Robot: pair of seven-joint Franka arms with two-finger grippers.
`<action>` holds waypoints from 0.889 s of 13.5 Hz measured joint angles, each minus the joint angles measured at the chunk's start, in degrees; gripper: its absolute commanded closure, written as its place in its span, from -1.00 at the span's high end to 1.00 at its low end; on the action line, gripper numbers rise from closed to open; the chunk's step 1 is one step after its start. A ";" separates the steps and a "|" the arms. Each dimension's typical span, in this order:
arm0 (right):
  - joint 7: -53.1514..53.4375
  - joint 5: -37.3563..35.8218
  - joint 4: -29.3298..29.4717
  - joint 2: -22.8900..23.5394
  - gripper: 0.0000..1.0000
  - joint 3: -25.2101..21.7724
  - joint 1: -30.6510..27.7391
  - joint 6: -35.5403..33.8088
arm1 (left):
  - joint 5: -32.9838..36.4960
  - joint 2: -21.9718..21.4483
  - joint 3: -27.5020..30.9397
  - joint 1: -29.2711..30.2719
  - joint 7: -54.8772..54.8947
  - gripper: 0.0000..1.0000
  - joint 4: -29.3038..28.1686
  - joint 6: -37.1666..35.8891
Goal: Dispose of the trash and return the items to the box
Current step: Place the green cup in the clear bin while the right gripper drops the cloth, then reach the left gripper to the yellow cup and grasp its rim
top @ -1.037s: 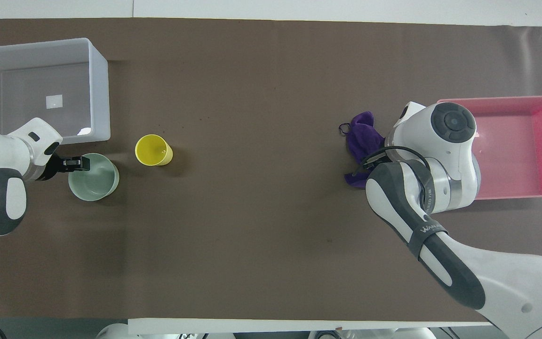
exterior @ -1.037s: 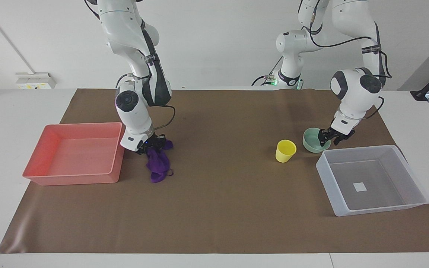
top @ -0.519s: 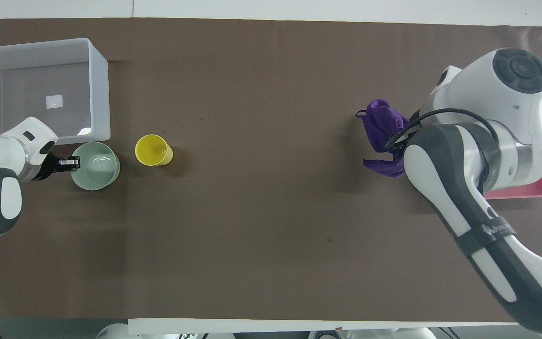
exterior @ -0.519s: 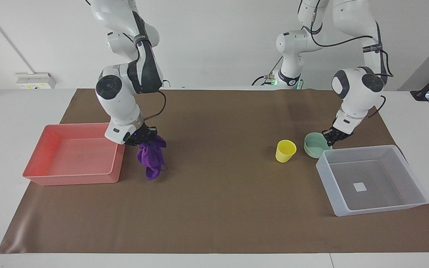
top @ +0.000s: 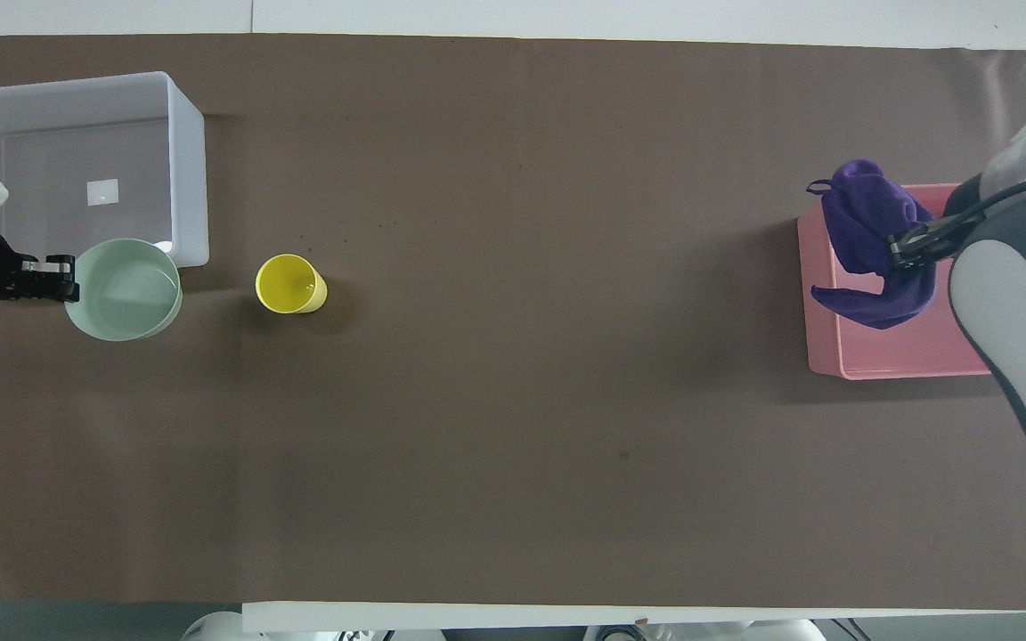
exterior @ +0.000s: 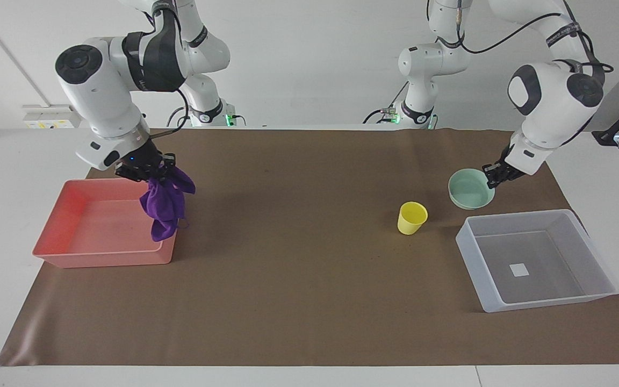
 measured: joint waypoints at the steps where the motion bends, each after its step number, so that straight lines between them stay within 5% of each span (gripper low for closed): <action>1: -0.21 -0.51 -1.09 -0.06 -0.92 -0.06 -2.26 0.01 | -1.65 1.45 0.14 0.75 -0.22 -1.00 2.90 0.14; 7: -9.16 -0.63 -14.47 -1.74 -0.76 -0.26 -11.66 12.24 | -3.98 20.46 0.61 6.54 -0.18 -1.00 18.87 9.01; 10: -9.16 -0.64 -18.05 -1.51 -0.23 -0.04 -11.56 15.39 | -4.00 27.12 0.63 6.72 -0.21 -0.97 19.08 15.03; 11: -9.26 -0.64 -18.39 -1.14 -0.05 0.00 -11.55 16.14 | -4.00 28.53 0.63 6.75 -0.21 -0.14 19.10 15.73; 12: -9.52 -0.64 -18.46 -0.84 0.75 0.06 -11.50 16.69 | -3.99 29.08 0.64 6.77 -0.21 0.96 19.20 15.77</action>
